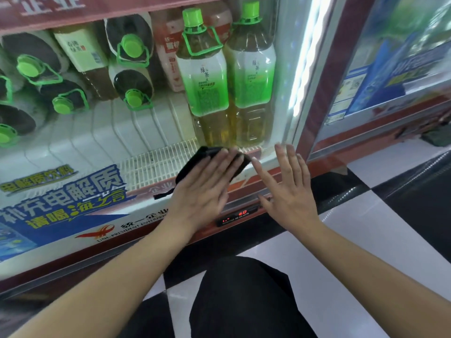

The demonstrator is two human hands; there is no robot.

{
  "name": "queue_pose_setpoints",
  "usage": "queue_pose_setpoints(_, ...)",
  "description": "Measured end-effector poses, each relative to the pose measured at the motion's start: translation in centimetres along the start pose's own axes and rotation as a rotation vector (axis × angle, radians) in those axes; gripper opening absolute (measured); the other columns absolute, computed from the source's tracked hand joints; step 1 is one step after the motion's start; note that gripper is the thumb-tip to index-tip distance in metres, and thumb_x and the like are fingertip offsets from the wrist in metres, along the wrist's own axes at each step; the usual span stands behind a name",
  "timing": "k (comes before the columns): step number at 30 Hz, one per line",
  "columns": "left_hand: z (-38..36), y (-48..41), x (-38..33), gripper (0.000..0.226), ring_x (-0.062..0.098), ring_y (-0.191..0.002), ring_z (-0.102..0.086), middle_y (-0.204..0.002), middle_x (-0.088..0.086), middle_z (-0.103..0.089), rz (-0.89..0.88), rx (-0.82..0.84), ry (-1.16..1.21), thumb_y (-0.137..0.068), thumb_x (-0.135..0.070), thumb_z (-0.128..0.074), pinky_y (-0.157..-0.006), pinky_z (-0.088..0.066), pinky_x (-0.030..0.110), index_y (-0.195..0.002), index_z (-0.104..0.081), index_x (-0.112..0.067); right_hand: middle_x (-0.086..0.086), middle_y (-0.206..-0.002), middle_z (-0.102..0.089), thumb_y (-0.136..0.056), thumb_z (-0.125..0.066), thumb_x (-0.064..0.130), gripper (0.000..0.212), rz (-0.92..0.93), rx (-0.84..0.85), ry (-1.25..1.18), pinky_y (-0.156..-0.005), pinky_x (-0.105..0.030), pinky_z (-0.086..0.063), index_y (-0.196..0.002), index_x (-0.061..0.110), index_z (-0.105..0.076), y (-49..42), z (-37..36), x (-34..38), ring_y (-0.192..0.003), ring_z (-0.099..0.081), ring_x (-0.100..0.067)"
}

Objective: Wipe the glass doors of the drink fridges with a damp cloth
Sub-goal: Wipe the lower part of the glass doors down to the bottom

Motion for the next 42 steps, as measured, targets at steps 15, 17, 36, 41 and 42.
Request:
queue_pose_setpoints(15, -7.2, 1.1, -8.1, 0.078, 0.027, -0.142, 0.039, -0.155, 0.015, 0.038, -0.113, 0.328, -0.062, -0.102, -0.037, -0.028, -0.113, 0.031, 0.043, -0.152, 0.023, -0.004, -0.018, -0.161, -0.024, -0.083, -0.065, 0.014, 0.079, -0.031, -0.065, -0.034, -0.117, -0.057, -0.026, -0.155, 0.025, -0.033, 2.9, -0.4, -4.2, -0.151, -0.02, -0.036)
queue_pose_setpoints(17, -7.5, 1.8, -7.9, 0.073, 0.03, -0.138, 0.043, -0.152, 0.017, 0.041, -0.222, 0.386, -0.094, -0.104, -0.035, -0.021, -0.11, 0.035, 0.044, -0.15, 0.025, -0.001, -0.017, -0.162, -0.023, -0.083, -0.067, 0.014, 0.081, -0.044, -0.05, -0.029, -0.118, -0.057, -0.025, -0.155, 0.025, -0.033, 3.3, -0.6, -4.7, -0.151, -0.019, -0.035)
queue_pose_setpoints(36, -5.8, -10.9, -11.4, 0.074, 0.035, -0.149, 0.018, -0.16, 0.024, 0.021, -0.3, 0.105, -0.259, -0.101, -0.045, -0.013, -0.119, 0.019, 0.049, -0.154, 0.01, 0.002, -0.021, -0.162, -0.02, -0.075, -0.078, 0.018, 0.093, -0.24, 0.088, 0.034, -0.123, -0.055, -0.014, -0.155, 0.019, -0.031, 7.8, 0.0, -9.2, -0.152, -0.011, -0.037)
queue_pose_setpoints(41, -7.7, -11.2, -12.9, 0.086, 0.037, -0.149, 0.013, -0.154, 0.032, 0.027, -0.383, 0.158, -0.311, -0.099, -0.058, -0.009, -0.115, 0.022, 0.054, -0.151, 0.014, 0.007, -0.019, -0.163, -0.02, -0.077, -0.077, 0.021, 0.093, -0.272, 0.133, 0.069, -0.124, -0.052, -0.009, -0.156, 0.022, -0.029, 9.3, 0.0, -10.5, -0.153, -0.009, -0.036)
queue_pose_setpoints(42, -8.0, -11.1, -13.0, 0.089, 0.037, -0.15, 0.012, -0.153, 0.033, 0.027, -0.403, 0.177, -0.315, -0.098, -0.06, -0.009, -0.115, 0.02, 0.053, -0.151, 0.015, 0.007, -0.019, -0.163, -0.02, -0.077, -0.076, 0.02, 0.092, -0.274, 0.136, 0.067, -0.123, -0.053, -0.012, -0.156, 0.023, -0.03, 9.4, -0.1, -10.6, -0.153, -0.01, -0.036)
Point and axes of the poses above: each hand's wrist, its own y-axis away from the middle knuckle, its own z-axis out of the back of the hand, x = y × z, the point moved 2 cm from there along -y, towards the middle knuckle
